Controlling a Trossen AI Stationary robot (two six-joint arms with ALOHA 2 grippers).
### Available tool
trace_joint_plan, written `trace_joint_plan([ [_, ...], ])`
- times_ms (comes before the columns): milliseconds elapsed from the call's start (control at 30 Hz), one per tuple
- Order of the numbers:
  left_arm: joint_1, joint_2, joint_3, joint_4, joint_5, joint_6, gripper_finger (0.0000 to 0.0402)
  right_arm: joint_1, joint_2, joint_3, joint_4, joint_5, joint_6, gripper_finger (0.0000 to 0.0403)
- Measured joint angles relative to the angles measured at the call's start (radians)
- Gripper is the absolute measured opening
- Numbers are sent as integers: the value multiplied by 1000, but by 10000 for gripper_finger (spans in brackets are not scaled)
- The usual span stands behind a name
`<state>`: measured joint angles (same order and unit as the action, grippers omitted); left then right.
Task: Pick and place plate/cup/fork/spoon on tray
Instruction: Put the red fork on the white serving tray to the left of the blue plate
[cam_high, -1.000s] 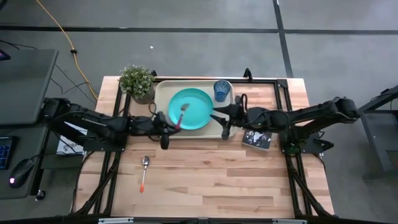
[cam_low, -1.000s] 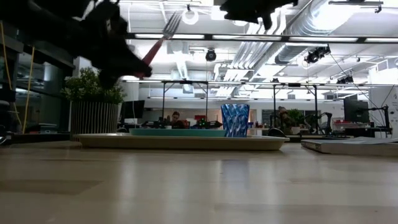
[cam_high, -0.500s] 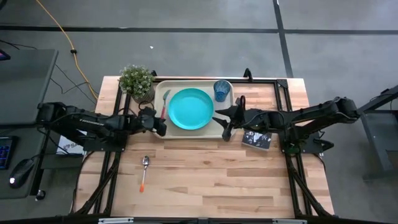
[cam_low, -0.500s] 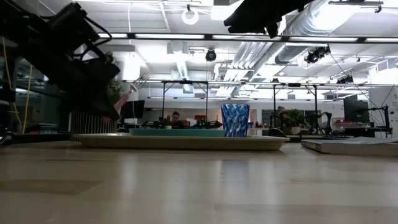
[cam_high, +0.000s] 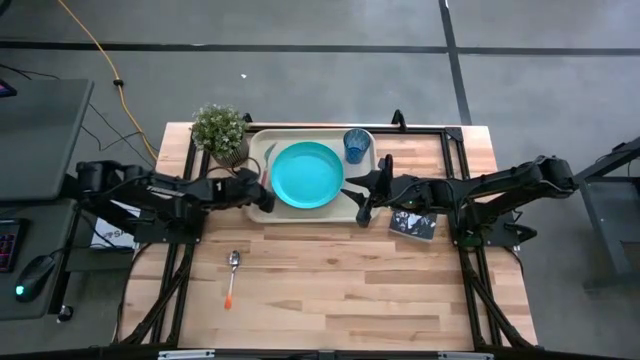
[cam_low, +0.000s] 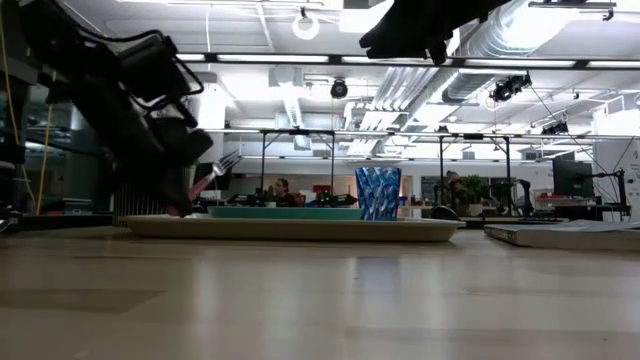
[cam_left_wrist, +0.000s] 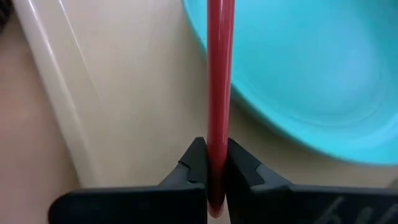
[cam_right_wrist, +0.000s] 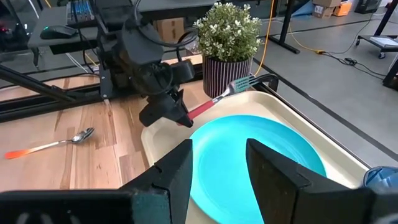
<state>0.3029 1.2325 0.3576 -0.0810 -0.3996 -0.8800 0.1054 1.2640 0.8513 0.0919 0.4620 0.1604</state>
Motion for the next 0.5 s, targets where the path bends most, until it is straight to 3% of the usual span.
trace_joint_plan([
  [233, 0, 28, 93, -113, 0, 3, 0, 0, 0, 0, -1, -9, 19, 142],
  [500, 0, 28, 102, -133, -1, 12, 0, 0, 0, 0, -6, -9, 19, 142],
])
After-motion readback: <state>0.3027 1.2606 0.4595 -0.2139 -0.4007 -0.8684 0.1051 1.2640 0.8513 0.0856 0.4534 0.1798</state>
